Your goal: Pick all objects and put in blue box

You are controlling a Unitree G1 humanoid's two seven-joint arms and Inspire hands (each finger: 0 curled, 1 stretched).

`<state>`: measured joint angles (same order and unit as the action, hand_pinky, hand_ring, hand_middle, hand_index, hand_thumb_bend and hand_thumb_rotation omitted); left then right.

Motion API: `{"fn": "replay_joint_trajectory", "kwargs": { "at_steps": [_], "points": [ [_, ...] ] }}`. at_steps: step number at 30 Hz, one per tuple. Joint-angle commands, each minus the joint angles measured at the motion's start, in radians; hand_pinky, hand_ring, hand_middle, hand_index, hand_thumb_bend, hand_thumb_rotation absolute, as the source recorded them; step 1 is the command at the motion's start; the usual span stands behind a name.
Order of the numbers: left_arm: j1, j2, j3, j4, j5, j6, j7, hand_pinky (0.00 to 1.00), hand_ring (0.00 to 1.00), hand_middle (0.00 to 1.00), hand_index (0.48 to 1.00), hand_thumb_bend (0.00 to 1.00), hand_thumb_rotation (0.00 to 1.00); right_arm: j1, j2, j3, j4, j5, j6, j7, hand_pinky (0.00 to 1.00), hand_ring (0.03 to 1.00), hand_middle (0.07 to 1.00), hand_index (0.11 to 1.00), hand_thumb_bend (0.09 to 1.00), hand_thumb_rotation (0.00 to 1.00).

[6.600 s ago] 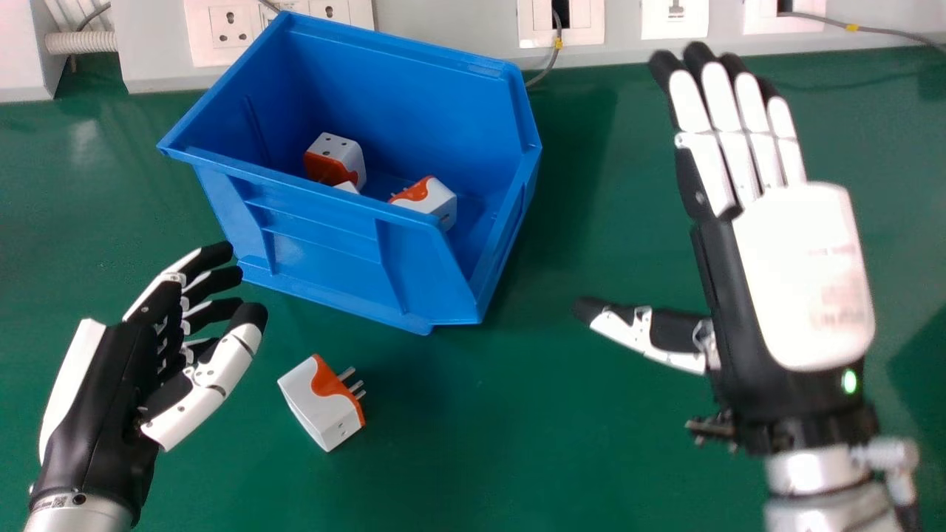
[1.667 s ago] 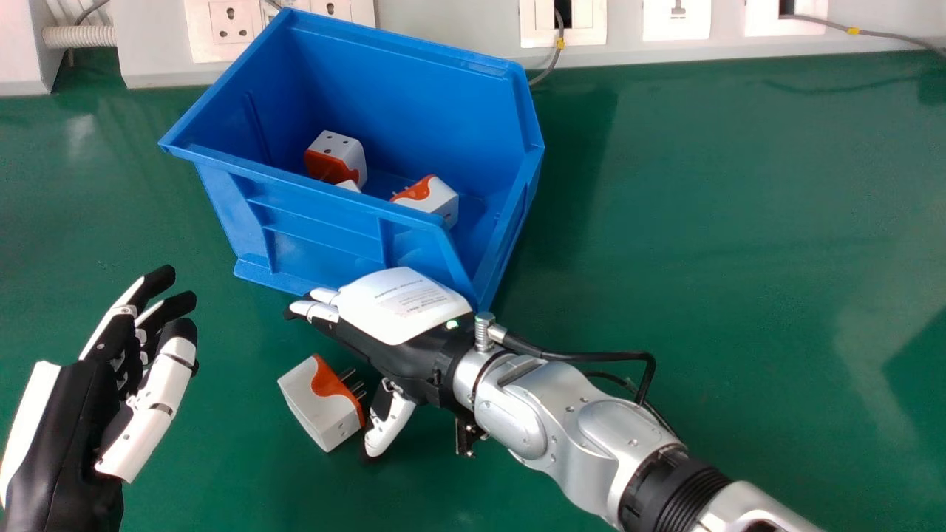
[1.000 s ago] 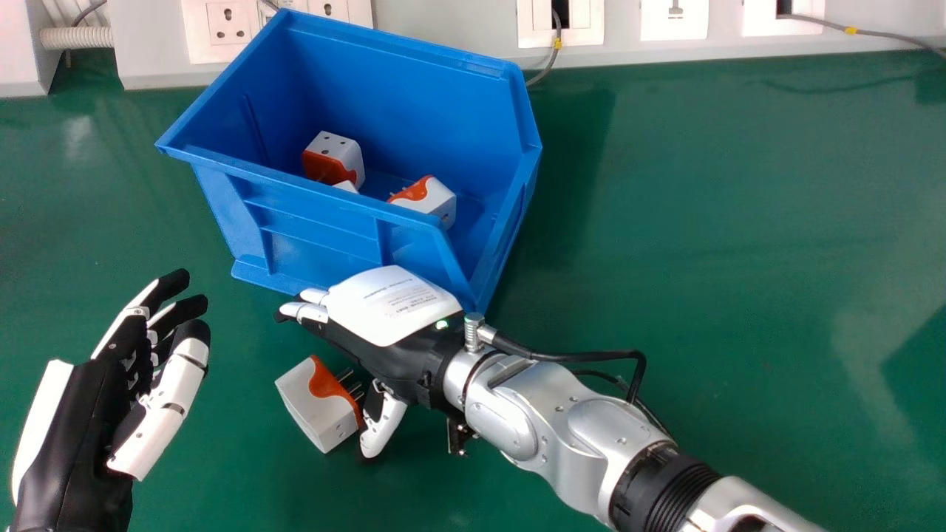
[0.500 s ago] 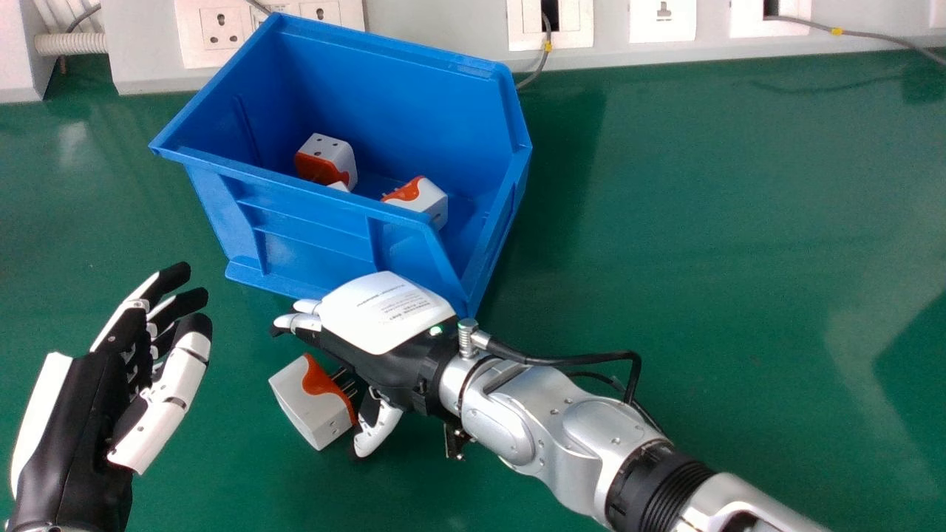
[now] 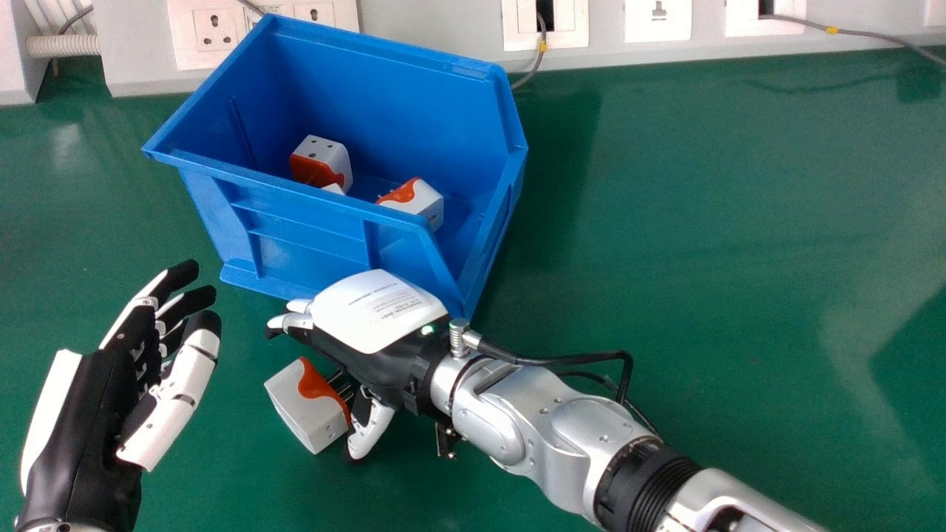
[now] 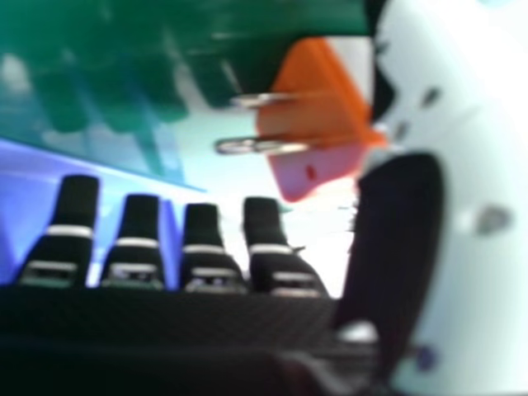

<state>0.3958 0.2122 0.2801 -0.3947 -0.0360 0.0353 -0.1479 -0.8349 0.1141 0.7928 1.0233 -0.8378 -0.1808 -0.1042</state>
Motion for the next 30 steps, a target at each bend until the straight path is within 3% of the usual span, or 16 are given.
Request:
{"fn": "replay_joint_trajectory", "kwargs": {
  "at_steps": [1,13,24,30],
  "points": [
    [0.001,-0.002,-0.001,-0.022,0.008,-0.01,0.01,0.76,0.85,0.87,0.885,0.22,0.61,0.007,0.032,0.029,0.025,-0.021,0.006,0.01,0.79,0.891,0.91,0.859,0.49,0.0],
    [0.011,-0.016,-0.01,-0.045,0.008,-0.005,0.014,0.76,0.85,0.87,0.882,0.23,0.61,-0.001,0.036,0.07,0.031,-0.023,-0.001,0.025,0.8,0.889,0.909,0.86,0.533,0.0],
    [0.023,-0.019,-0.008,-0.056,0.005,-0.006,0.016,0.76,0.85,0.87,0.883,0.24,0.62,0.001,0.041,0.093,0.025,-0.021,-0.016,0.033,0.79,0.887,0.908,0.861,0.504,0.0],
    [0.027,-0.018,-0.008,-0.057,0.006,-0.008,0.017,0.76,0.85,0.87,0.884,0.24,0.62,0.016,0.05,0.106,0.021,-0.022,-0.017,0.035,0.77,0.878,0.905,0.856,0.549,0.0]
  ]
}}
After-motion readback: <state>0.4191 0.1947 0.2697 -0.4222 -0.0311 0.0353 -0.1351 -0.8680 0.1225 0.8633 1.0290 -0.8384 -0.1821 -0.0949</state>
